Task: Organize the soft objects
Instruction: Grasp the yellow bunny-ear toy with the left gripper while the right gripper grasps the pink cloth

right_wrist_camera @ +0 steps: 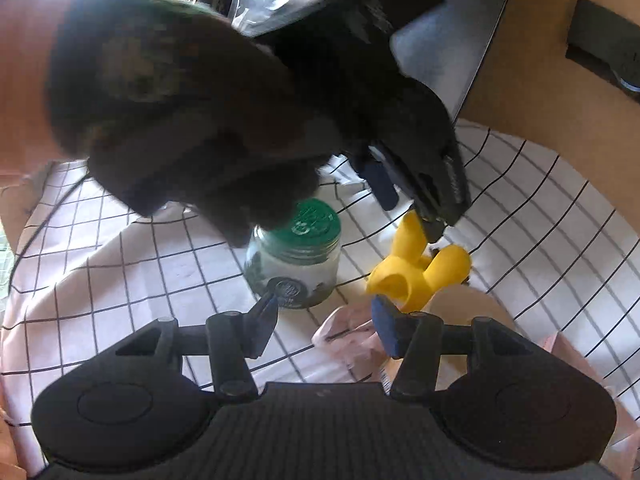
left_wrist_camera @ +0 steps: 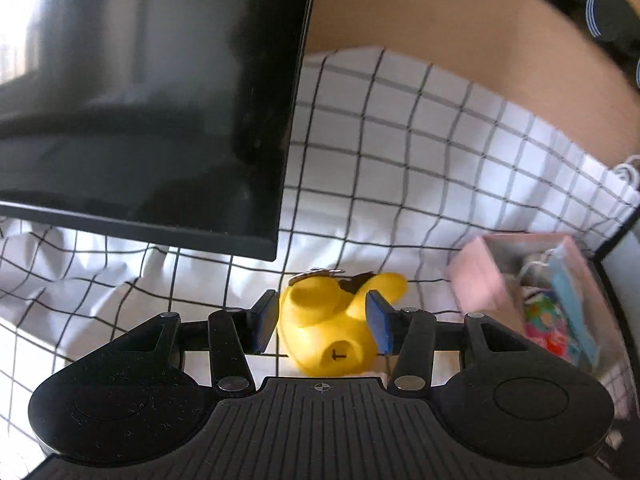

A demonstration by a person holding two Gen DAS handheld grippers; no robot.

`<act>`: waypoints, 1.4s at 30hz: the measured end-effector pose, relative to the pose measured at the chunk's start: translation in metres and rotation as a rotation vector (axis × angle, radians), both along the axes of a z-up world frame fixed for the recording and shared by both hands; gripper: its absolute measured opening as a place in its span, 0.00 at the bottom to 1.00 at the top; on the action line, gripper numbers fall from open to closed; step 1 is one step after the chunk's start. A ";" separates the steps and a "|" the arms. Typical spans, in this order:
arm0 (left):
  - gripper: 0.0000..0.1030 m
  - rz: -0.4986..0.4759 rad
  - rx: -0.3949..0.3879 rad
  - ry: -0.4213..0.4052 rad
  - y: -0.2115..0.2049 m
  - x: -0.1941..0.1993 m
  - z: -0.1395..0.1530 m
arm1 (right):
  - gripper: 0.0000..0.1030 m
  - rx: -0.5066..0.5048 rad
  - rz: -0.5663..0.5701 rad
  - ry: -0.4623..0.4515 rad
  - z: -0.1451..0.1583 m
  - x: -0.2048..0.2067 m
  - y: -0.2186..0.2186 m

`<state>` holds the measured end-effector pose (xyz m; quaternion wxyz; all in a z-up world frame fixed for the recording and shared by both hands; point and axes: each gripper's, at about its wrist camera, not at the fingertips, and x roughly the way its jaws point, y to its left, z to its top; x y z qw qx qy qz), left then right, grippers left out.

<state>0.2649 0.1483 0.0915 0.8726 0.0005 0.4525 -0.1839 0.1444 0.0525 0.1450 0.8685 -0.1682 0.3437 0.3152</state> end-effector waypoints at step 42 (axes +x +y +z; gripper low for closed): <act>0.34 0.049 -0.141 0.043 0.022 0.014 -0.026 | 0.37 -0.472 0.123 -0.117 -0.066 0.027 0.074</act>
